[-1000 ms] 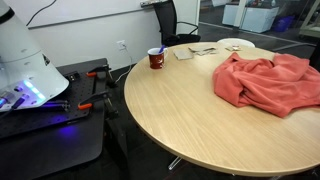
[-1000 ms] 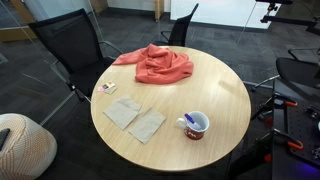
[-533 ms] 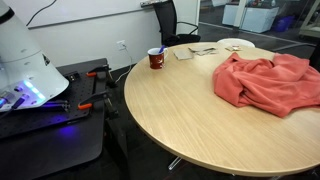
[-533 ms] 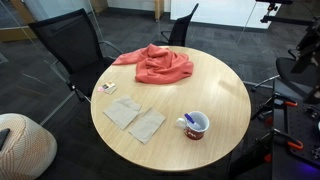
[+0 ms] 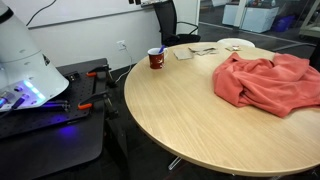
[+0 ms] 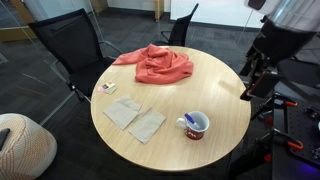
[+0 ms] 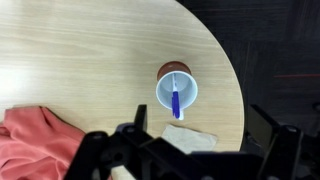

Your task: Take the pen out of the mug and put it on the table

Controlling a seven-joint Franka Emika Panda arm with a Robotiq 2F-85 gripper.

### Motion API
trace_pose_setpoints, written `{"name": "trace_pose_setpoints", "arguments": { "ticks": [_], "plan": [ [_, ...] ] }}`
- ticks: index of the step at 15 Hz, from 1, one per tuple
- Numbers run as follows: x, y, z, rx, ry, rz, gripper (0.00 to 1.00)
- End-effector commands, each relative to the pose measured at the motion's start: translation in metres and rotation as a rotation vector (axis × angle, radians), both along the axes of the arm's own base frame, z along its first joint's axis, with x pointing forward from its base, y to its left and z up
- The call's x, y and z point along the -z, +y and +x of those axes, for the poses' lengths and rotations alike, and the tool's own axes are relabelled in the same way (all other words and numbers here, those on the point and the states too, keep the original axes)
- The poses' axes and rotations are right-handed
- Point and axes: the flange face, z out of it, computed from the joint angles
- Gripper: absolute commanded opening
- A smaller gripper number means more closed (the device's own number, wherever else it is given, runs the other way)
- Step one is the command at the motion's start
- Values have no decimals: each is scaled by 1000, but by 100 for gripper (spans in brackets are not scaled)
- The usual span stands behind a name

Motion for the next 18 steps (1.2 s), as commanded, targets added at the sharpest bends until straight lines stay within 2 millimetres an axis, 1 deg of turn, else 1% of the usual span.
{"name": "trace_pose_setpoints", "arguments": {
  "ticks": [1,4,5,6,8,10,13,18],
  "plan": [
    [31,2,20,28,-33,-6,100],
    [60,11,25,54,-40,3,100],
    [70,14,26,35,-5,0,100],
    [57,6,21,29,-18,2,100],
    [72,9,21,25,11,-1,100],
    [75,9,22,25,16,-1,100],
    [73,10,24,25,12,1,100],
    [97,13,24,28,-8,4,100]
  ]
}}
